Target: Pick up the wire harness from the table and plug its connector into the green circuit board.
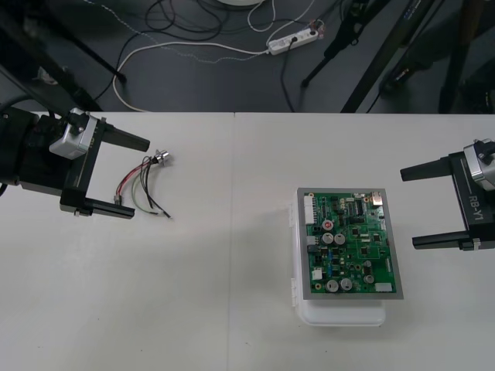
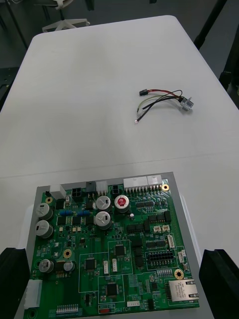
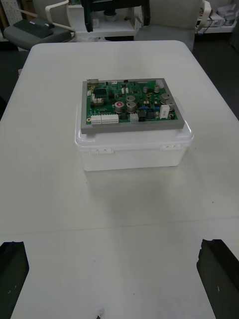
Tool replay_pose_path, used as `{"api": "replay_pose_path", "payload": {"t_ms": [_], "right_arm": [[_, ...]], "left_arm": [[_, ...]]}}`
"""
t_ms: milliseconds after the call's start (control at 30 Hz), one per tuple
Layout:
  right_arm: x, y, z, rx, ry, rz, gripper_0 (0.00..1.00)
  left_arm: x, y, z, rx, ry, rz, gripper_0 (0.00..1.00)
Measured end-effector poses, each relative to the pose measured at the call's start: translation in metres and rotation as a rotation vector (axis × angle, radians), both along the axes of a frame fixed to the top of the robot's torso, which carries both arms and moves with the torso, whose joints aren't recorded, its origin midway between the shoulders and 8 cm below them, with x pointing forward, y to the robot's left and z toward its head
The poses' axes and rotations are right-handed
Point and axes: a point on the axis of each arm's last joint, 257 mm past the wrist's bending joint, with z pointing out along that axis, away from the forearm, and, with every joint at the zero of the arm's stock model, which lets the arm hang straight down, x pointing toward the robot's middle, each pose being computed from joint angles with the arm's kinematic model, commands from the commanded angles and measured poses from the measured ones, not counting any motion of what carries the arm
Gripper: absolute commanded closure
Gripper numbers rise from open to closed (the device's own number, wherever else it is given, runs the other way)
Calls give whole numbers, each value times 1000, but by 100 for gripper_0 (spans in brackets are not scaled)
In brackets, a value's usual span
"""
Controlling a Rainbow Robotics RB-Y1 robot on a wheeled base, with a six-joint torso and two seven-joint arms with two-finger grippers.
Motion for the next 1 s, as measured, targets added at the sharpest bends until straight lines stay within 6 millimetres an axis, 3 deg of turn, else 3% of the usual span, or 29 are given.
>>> {"api": "replay_pose_path", "payload": {"t_ms": [1000], "right_arm": [[0,0,0,0,0,0,0]], "left_arm": [[0,0,0,0,0,0,0]]}}
